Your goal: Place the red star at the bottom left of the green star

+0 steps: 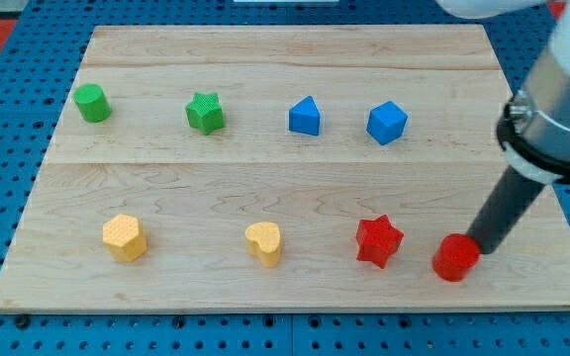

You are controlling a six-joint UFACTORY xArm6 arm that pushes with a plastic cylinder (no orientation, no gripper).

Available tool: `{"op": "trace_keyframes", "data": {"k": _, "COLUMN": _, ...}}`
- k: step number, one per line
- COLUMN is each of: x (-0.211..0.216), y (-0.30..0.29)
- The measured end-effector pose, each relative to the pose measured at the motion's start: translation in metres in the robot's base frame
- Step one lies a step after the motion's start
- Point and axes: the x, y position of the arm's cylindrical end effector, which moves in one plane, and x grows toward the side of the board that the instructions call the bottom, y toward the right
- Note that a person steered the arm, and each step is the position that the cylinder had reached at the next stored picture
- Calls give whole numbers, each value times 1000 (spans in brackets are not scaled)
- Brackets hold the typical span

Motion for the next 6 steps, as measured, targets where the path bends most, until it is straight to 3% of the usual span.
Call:
{"op": "trace_keyframes", "data": {"k": 2, "x": 29, "y": 39}}
{"op": "trace_keyframes", "data": {"k": 3, "x": 46, "y": -15}}
{"op": "trace_keyframes", "data": {"k": 6, "x": -41, "y": -154}}
